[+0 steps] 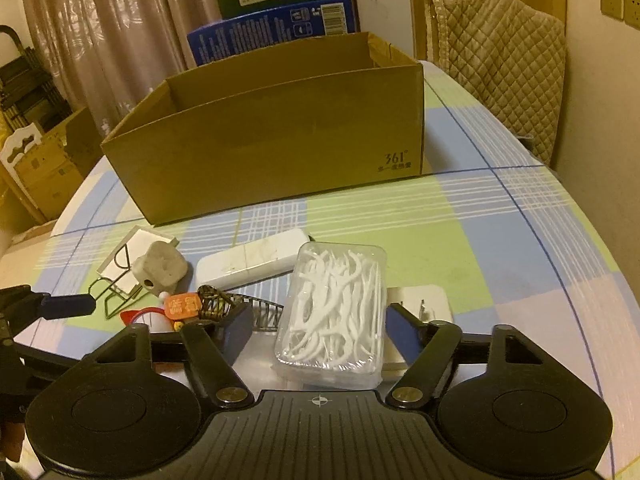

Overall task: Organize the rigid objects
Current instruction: 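Close the left tool on the Doraemon figure while the right tool closes on the floss-pick box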

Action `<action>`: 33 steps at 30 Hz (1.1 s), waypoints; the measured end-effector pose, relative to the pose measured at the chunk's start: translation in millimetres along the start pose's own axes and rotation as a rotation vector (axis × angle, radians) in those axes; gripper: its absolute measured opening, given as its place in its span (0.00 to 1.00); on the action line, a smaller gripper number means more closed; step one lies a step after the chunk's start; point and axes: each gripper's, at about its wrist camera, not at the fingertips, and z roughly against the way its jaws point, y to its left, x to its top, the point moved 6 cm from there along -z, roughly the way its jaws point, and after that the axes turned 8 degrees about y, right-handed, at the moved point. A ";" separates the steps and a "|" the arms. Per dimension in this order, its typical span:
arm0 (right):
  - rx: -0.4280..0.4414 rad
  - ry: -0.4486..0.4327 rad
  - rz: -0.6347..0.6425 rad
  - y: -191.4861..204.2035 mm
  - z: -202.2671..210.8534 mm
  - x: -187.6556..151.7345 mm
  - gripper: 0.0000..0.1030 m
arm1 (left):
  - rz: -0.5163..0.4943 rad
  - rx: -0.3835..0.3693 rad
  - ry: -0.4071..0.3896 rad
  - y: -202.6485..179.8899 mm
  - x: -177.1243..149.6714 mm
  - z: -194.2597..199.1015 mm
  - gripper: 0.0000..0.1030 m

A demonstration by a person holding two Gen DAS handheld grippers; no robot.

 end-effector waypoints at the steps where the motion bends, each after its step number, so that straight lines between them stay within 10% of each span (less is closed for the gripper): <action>1: -0.007 0.001 0.003 0.4 -1.7 0.5 0.62 | -0.004 -0.004 0.002 -0.2 0.2 -1.5 0.81; 9: -0.031 0.017 0.020 -4.2 -6.3 -3.3 0.52 | -0.066 -0.040 0.003 -5.8 4.6 -11.7 0.76; 19: -0.036 0.032 0.025 -7.0 -9.5 -4.4 0.52 | -0.158 -0.083 0.032 -16.4 6.9 -29.4 0.40; 33: -0.036 0.018 0.064 -3.5 -1.2 -6.5 0.51 | -0.072 -0.064 0.075 -9.8 -5.6 -10.4 0.39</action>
